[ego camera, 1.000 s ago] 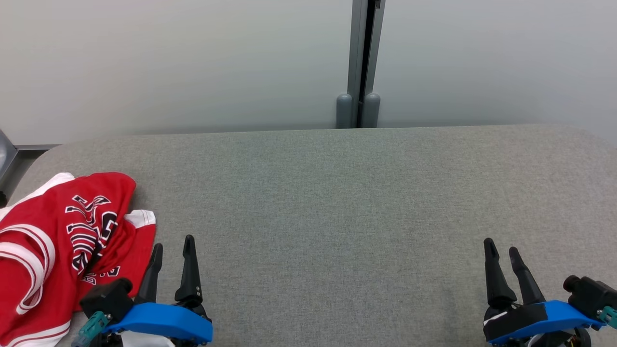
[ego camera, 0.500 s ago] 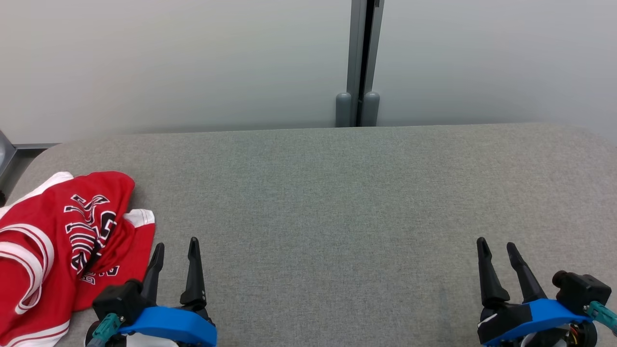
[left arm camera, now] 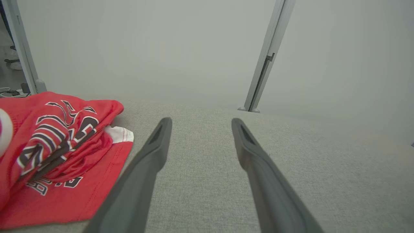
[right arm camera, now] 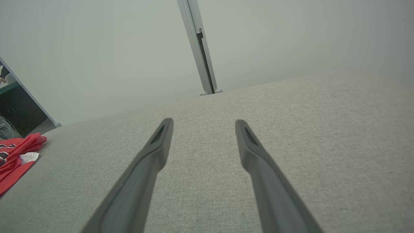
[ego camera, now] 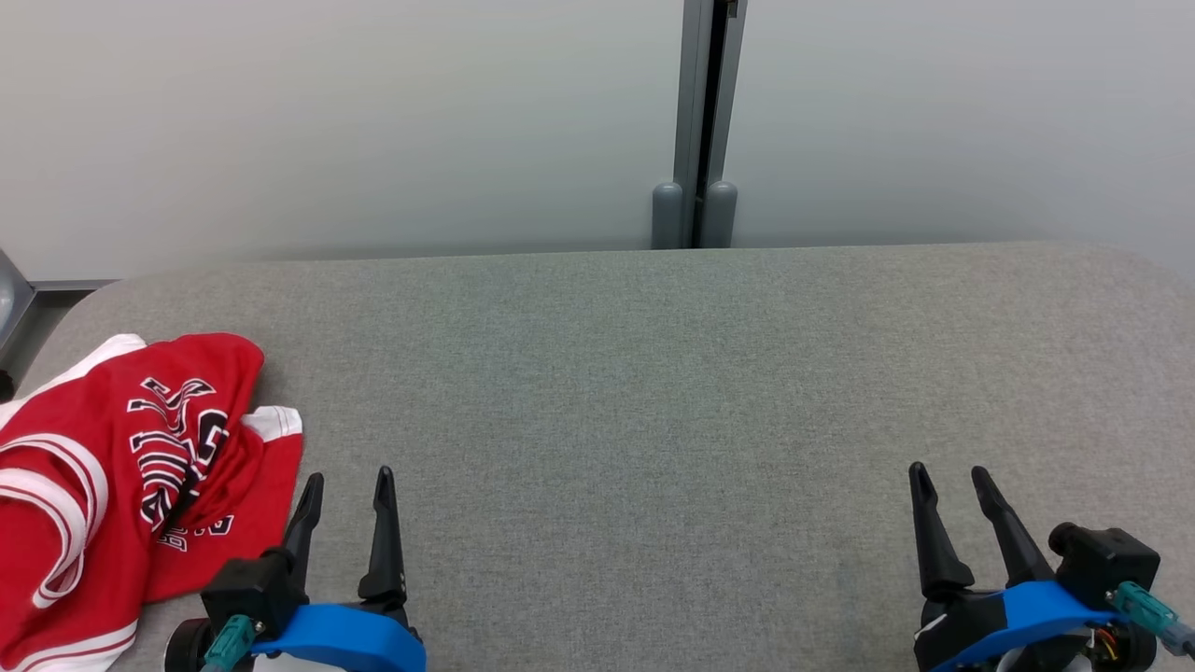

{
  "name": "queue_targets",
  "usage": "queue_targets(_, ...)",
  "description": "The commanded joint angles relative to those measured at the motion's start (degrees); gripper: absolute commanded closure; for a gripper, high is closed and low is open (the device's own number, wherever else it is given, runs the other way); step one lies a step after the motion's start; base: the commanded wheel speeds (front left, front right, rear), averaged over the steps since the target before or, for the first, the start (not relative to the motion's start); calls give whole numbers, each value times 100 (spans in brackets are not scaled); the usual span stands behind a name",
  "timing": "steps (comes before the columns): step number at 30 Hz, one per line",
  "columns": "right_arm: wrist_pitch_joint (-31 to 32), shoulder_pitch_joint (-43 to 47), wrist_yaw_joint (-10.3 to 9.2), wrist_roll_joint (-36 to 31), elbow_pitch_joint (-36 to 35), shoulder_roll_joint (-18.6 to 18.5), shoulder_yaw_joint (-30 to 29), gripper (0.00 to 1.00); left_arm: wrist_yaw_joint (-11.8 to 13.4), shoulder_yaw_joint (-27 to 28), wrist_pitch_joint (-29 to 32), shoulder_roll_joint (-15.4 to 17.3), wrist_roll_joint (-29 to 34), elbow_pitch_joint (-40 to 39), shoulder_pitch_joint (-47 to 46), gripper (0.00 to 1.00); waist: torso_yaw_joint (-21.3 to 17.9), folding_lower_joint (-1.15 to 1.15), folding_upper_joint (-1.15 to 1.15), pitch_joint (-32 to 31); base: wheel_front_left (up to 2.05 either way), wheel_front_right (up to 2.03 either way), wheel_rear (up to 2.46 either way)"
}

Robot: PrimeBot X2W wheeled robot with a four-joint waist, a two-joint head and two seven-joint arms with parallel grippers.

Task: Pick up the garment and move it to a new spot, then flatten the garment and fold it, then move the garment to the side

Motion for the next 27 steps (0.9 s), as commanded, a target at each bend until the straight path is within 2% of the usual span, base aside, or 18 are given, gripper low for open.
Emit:
queue_targets(1, -38, 8, 13, -100, -14, -42, 12, 0, 44, -34, -63, 43, 111, 8, 21, 0, -3, 0, 0, -1, 0, 0, 0)
queue_targets(17, -122, 55, 9, -597, 83, -45, 9, 0, 106, -110, -171, 17, 461, 233, 11, 0, 33, 0, 0, -34, 0, 0, 0)
queue_targets(27, -137, 35, 9, -664, 111, -45, -40, 0, 151, -61, -170, 5, 327, 260, 24, 0, 19, 0, 0, -47, 0, 0, 0)
